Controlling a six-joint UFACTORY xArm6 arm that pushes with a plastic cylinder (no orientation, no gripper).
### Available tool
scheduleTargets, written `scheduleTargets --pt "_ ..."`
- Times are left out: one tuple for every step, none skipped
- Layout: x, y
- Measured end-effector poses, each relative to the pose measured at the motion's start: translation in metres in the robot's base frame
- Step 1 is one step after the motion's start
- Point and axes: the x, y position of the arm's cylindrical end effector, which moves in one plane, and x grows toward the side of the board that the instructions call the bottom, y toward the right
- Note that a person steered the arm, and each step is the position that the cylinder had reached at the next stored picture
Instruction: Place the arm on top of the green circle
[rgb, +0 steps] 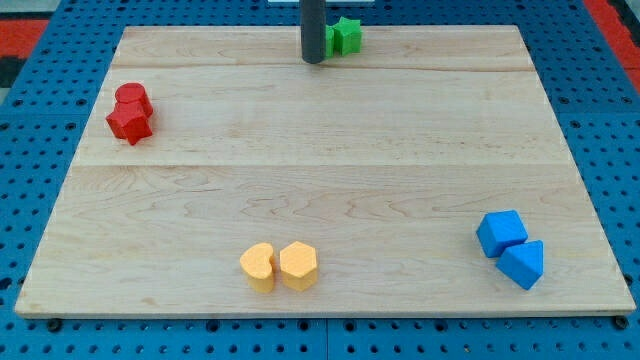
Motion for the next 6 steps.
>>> scheduleTargets --pt "-0.004 -0.033" --pt "-0.031 -0.07" --pt "-0.063 -0.088" --pt "-0.064 -0.079" --pt "-0.064 -0.033" --pt "-0.064 0.015"
